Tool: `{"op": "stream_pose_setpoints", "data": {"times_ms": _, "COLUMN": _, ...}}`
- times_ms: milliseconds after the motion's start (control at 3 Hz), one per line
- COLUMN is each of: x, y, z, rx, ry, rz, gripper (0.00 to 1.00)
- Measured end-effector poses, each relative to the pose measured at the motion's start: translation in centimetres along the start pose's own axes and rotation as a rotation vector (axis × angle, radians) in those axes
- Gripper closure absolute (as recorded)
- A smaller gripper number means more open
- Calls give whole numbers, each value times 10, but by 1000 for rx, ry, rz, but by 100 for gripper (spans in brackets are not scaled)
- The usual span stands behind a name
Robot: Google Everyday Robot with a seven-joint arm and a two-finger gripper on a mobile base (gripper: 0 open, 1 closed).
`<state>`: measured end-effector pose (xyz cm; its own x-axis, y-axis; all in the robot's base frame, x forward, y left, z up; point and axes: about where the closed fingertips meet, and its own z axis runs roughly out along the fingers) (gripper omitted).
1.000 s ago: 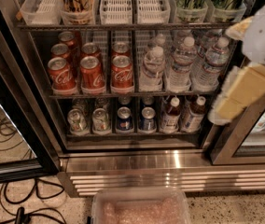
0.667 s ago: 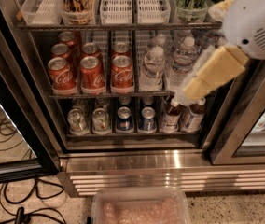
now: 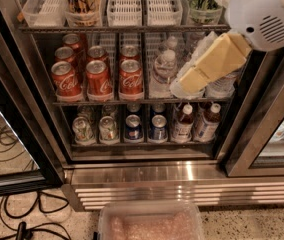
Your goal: Pick orange can from top shelf of fridge
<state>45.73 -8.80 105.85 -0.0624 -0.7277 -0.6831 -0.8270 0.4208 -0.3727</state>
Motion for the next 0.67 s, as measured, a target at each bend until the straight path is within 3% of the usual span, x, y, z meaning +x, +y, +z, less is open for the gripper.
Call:
{"op": "stream_pose_setpoints", "data": {"times_ms": 333, "x": -8, "y": 28, "z": 9, "rx": 21, "ry": -48, "rz": 39, "gripper": 0}}
{"op": "stream_pose_setpoints", "data": {"times_ms": 667, "x": -42, "y": 58, "z": 40, "rx": 25, "ry": -180, "rz": 87, "gripper": 0}}
